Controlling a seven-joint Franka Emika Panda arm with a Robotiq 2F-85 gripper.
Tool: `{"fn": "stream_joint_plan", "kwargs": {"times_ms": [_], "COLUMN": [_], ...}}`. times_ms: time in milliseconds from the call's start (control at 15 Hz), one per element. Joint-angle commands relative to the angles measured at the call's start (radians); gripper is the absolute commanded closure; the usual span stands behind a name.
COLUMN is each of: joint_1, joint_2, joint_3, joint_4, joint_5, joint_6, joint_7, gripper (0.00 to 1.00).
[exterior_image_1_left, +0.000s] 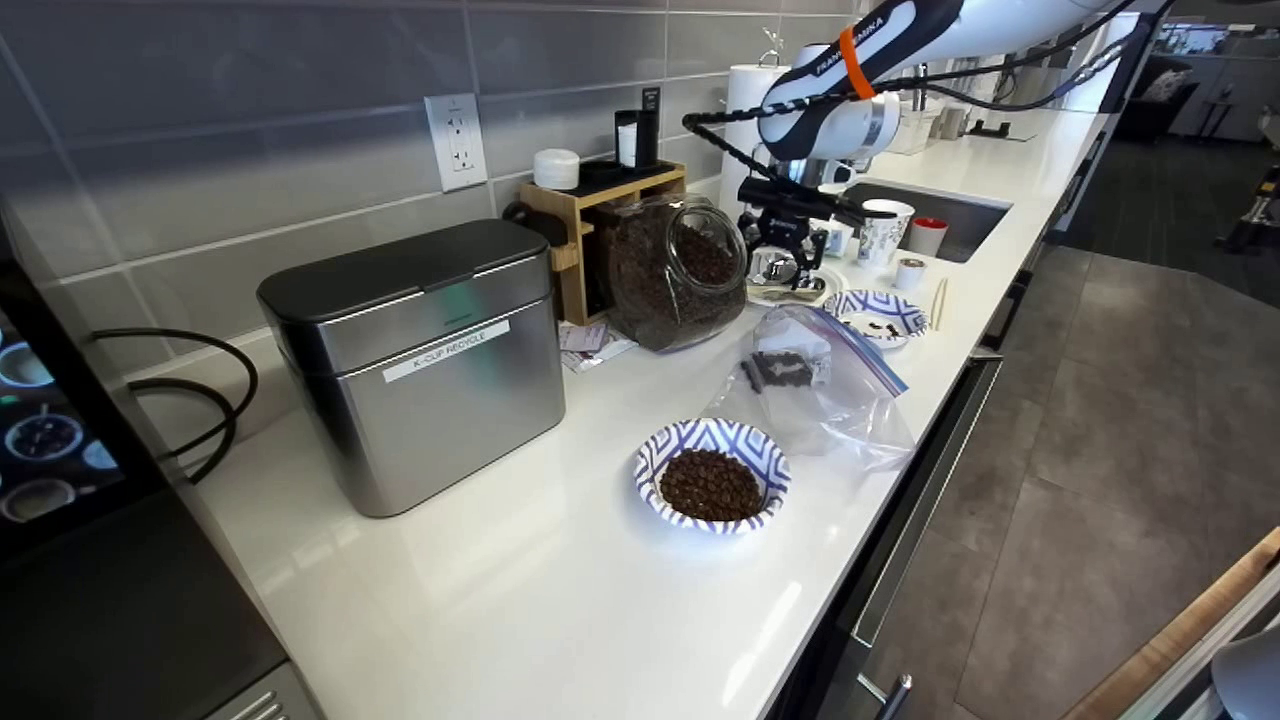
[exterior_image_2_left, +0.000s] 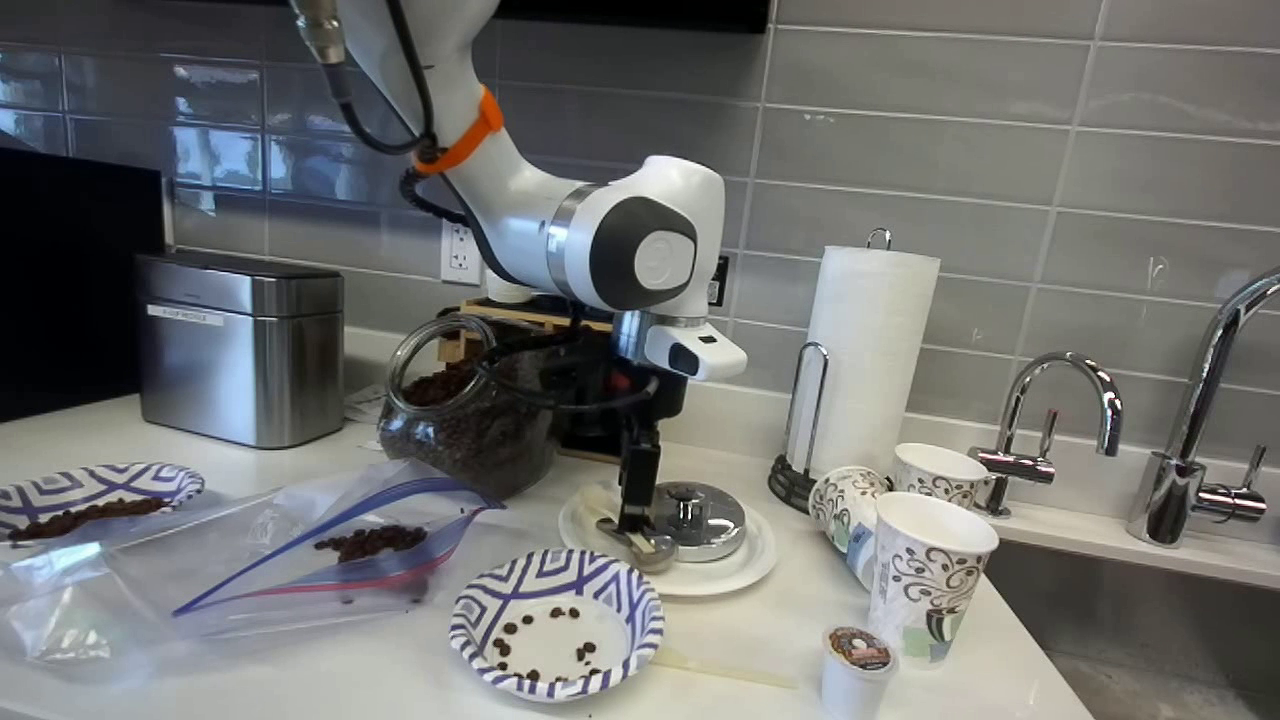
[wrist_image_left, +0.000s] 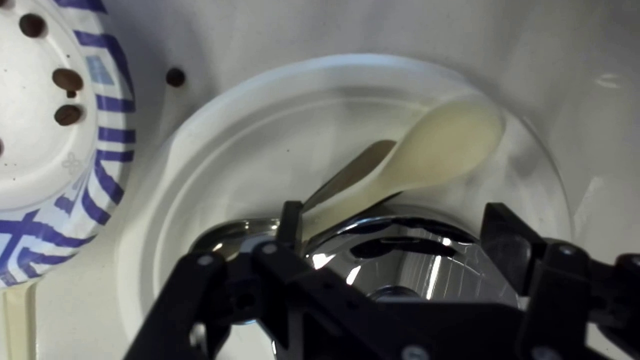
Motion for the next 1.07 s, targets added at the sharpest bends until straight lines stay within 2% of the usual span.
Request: {"fn": "stream_joint_plan", "kwargs": {"times_ms": [0,600,1000], "joint_1": [0.012,0.025,0.033], "joint_2": [0.006,0.01,0.012], "joint_3": [-0.015,-0.021,-0.022], "joint_4": [0.02,0.027,0.029], "joint_5": [-0.005,-0.027,-0.032], "joint_6": [-0.039,-0.089,-0.101], "joint_7": [0.011,0.017,0.02], "gripper": [0.01,0.0,0.06]}}
